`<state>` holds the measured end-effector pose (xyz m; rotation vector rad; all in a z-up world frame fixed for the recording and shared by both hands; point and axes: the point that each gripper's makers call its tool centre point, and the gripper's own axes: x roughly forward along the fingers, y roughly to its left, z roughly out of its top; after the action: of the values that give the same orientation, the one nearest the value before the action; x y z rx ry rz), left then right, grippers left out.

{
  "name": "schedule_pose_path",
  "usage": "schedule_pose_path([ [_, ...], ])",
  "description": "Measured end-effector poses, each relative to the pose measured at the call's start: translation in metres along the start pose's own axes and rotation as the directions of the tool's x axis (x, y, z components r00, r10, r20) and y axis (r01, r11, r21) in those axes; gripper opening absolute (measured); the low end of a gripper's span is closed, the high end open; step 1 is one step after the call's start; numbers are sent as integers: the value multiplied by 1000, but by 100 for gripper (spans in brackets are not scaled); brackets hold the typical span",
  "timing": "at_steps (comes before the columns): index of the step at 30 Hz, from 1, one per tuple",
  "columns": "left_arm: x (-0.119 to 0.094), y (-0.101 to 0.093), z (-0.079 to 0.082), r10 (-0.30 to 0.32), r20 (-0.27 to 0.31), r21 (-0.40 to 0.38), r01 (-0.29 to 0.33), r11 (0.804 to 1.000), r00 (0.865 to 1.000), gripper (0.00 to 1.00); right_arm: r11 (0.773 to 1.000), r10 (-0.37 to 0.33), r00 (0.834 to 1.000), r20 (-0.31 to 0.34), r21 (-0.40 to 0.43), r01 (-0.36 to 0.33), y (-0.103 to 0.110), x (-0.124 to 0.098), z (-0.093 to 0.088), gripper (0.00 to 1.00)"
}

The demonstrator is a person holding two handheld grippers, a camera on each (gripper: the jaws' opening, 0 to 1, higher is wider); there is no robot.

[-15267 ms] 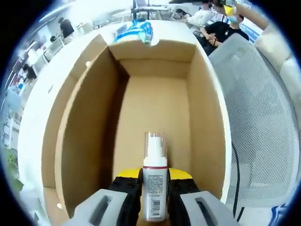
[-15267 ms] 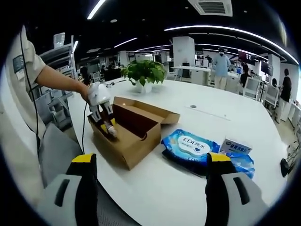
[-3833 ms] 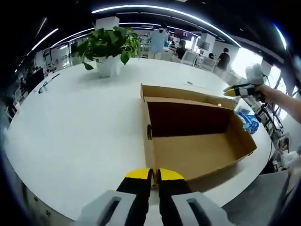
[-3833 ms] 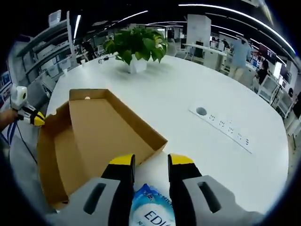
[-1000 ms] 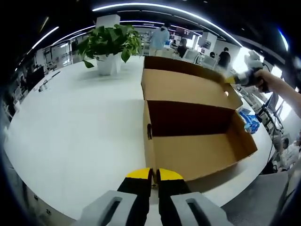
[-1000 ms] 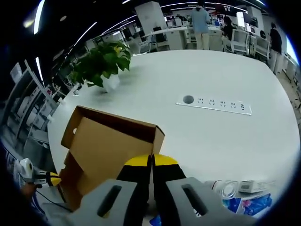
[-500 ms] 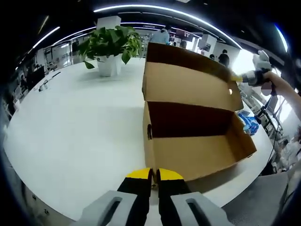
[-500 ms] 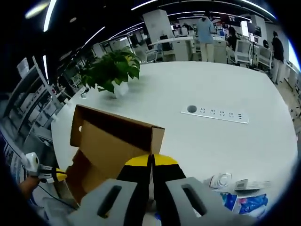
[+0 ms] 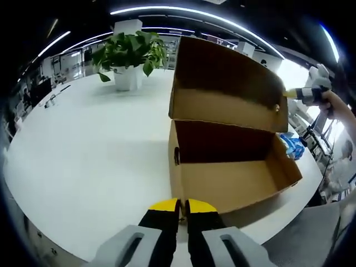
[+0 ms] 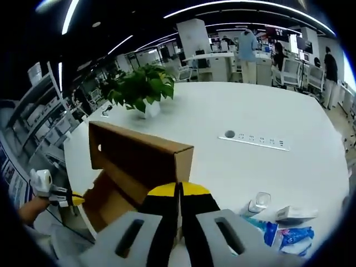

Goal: Operate the shoe box by opening the lid, removing the specified soft item, and placing it in the target area until the item is outside and the box remains undamaged.

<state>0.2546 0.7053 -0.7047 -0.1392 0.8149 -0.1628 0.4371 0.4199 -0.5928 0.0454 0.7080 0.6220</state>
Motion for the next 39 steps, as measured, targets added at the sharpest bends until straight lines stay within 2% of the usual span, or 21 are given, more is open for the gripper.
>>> schedule_pose_path([
  [23,0,0,0,-5,0,14,5,1000,1000,4,1000,0,997,83,-27,2,25,-36,-25,0],
  [31,0,0,1,0,18,32,-1,1000,1000,4,1000,-12,993,121,-4,13,32,-44,-36,1],
  [39,-1,-1,1,0,39,21,-1,1000,999,4,999,-24,990,137,-23,27,39,-50,-46,1],
])
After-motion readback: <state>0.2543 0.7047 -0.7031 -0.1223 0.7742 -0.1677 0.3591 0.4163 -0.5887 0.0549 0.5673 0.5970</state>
